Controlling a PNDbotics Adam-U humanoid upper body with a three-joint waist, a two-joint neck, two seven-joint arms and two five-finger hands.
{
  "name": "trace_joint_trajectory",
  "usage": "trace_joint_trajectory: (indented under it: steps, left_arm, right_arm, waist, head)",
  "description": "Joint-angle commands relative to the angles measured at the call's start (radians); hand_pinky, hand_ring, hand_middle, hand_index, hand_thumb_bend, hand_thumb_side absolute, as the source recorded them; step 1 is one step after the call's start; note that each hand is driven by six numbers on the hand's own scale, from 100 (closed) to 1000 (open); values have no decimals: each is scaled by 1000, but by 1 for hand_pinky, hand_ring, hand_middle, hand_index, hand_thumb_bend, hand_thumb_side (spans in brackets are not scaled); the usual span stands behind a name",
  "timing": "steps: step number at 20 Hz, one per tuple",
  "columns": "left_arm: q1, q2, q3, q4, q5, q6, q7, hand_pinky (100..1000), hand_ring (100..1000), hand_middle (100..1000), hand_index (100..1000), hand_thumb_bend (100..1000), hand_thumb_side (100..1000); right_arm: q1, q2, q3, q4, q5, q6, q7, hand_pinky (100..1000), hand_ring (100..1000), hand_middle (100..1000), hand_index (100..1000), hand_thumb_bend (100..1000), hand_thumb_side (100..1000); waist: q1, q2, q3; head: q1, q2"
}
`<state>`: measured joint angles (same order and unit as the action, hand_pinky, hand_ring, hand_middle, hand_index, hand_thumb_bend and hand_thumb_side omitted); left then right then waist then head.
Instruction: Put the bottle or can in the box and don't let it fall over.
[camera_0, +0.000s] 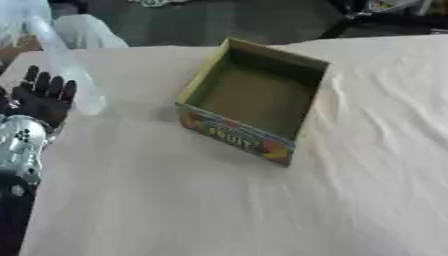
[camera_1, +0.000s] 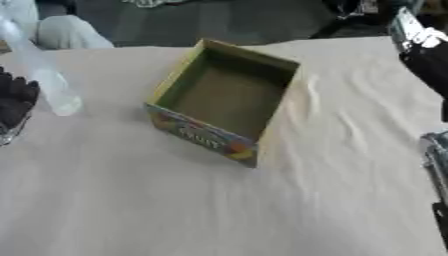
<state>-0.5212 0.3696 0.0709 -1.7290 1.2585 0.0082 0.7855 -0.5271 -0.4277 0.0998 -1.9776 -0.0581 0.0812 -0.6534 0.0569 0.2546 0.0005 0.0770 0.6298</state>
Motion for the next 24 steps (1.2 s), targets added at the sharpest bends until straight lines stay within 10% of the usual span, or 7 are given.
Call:
trace_joint_trajectory:
  steps: [1, 24]
  left_arm:
    - [-28, 20, 7, 5, 6, -4, -4, 100, 100, 100, 1000, 884, 1000]
    - [-152, 46, 9, 111, -6, -62, 8, 100, 100, 100, 1000, 906, 1000]
  right_arm:
    - [-10, -26, -1, -22, -5, 1, 0, 715, 672, 799, 802, 680, 173]
    - [-11, -21, 0, -22, -13, -3, -2, 716, 671, 799, 803, 680, 172]
  waist:
    - [-3, -25, 2]
    - [-10, -19, -9]
  head:
    - [9, -16]
    - [21, -20]
